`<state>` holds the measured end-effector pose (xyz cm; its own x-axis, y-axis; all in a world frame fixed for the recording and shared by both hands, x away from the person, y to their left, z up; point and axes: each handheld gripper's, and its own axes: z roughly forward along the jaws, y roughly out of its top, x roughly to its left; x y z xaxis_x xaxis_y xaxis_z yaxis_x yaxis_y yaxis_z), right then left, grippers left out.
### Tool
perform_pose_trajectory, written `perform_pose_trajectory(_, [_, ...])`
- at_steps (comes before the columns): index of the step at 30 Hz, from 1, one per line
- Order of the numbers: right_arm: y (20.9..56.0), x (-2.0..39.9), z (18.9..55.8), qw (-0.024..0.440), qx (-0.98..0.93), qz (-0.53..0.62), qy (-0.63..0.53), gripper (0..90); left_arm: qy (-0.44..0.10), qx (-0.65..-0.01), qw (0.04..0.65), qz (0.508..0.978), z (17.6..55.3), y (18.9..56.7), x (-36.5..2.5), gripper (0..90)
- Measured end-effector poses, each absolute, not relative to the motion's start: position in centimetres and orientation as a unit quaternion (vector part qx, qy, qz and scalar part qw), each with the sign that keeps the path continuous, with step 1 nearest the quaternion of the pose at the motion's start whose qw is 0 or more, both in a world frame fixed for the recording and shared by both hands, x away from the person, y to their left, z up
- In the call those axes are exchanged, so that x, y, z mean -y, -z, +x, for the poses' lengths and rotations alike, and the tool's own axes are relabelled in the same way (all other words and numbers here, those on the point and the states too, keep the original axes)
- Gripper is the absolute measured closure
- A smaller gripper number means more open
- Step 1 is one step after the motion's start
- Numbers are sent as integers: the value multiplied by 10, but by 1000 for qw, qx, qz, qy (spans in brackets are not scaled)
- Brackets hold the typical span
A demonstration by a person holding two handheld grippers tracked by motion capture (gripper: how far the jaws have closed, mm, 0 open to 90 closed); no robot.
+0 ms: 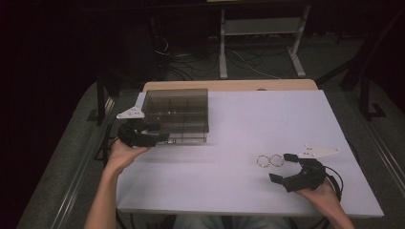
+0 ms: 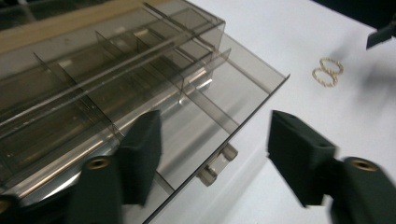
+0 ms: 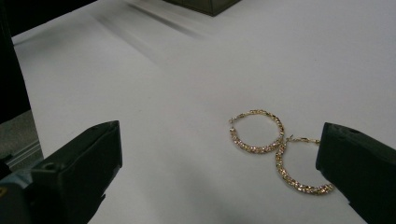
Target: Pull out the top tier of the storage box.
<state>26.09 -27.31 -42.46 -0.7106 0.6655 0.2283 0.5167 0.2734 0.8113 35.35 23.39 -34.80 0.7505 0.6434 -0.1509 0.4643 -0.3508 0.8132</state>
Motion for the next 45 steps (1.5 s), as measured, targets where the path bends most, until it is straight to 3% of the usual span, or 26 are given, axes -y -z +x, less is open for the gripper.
perform_pose_trajectory(3, [424,274,261,78,-794,373,-474,0,-101,-358,452,811,350,346,-231,153])
perform_pose_trajectory(8, [424,274,260,80,-794,371,-474,0,-106,-369,444,810,343,345,-223,6])
perform_pose_trajectory(31, [424,273,260,83,-795,371,-473,0,-132,-364,491,780,308,356,-210,0])
perform_pose_trajectory(45, [424,271,260,85,-798,369,-470,0,-125,-349,489,790,288,369,-198,0])
